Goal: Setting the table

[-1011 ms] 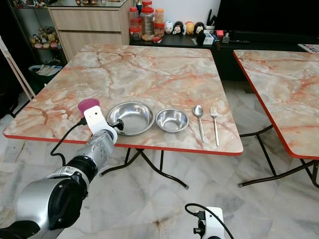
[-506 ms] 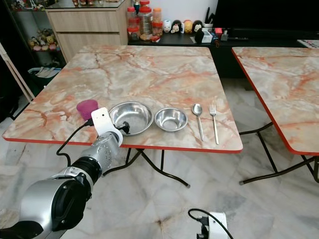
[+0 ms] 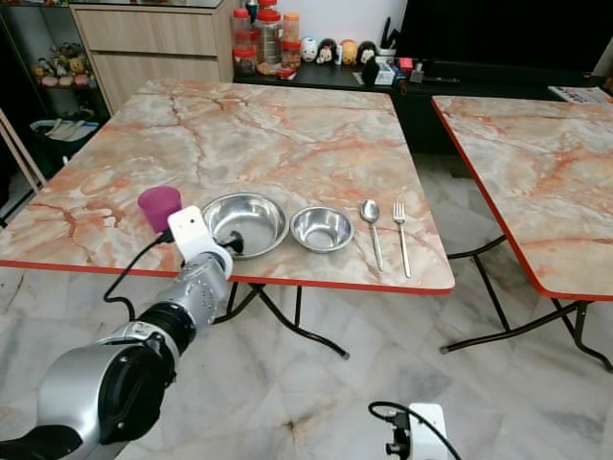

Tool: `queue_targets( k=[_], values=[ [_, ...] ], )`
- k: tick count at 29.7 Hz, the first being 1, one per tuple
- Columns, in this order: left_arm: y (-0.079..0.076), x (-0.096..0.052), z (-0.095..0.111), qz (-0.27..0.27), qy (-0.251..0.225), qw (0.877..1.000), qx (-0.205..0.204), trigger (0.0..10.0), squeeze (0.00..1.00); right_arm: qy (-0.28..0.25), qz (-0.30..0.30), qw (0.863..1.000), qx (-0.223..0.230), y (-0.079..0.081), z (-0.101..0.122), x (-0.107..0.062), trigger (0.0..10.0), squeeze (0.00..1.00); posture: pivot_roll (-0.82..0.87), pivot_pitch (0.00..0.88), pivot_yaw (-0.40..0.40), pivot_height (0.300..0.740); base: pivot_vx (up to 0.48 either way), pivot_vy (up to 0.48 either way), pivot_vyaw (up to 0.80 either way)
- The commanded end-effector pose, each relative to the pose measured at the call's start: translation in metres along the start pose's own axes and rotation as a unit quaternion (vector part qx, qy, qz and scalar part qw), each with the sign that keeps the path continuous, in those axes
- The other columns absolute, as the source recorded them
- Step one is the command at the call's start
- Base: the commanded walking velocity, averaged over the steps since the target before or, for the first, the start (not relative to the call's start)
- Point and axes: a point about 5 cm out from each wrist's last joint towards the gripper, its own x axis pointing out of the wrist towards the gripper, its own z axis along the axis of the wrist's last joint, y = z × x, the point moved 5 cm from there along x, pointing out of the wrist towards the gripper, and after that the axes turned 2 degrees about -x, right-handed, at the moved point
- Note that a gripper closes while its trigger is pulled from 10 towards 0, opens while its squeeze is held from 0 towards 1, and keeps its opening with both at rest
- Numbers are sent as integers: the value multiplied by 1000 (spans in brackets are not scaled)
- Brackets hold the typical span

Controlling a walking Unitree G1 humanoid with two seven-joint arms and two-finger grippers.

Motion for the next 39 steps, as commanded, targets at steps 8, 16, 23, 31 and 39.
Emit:
queue_targets(
  k=[8, 16, 23, 31, 39],
  values=[
    [-3, 0, 5, 0, 0, 1000, -12, 9529, 0, -28, 2, 999, -18, -12, 15, 1, 10000, 0, -185, 0, -143, 740, 0, 0, 0],
    [-5, 0, 0, -15, 8, 1000, 7, 10000, 0, -30, 12, 999, -13, -2, 9, -2, 10000, 0, -192, 0, -121, 740, 0, 0, 0],
    [-7, 1, 7, -12, -1, 1000, 10, 8863, 0, -26, 21, 999, -8, 7, -3, -7, 10000, 0, -205, 0, -101, 740, 0, 0, 0],
    [-10, 1, 11, -14, -3, 1000, 14, 0, 0, -22, 12, 1000, -1, 4, -10, -11, 10000, 0, -220, 1, -90, 740, 0, 0, 0],
    [-10, -1, -1, -17, 14, 999, 30, 1922, 0, -14, 7, 1000, 6, 5, -18, -14, 10000, 0, -220, 24, -83, 740, 0, 0, 0]
  ],
)
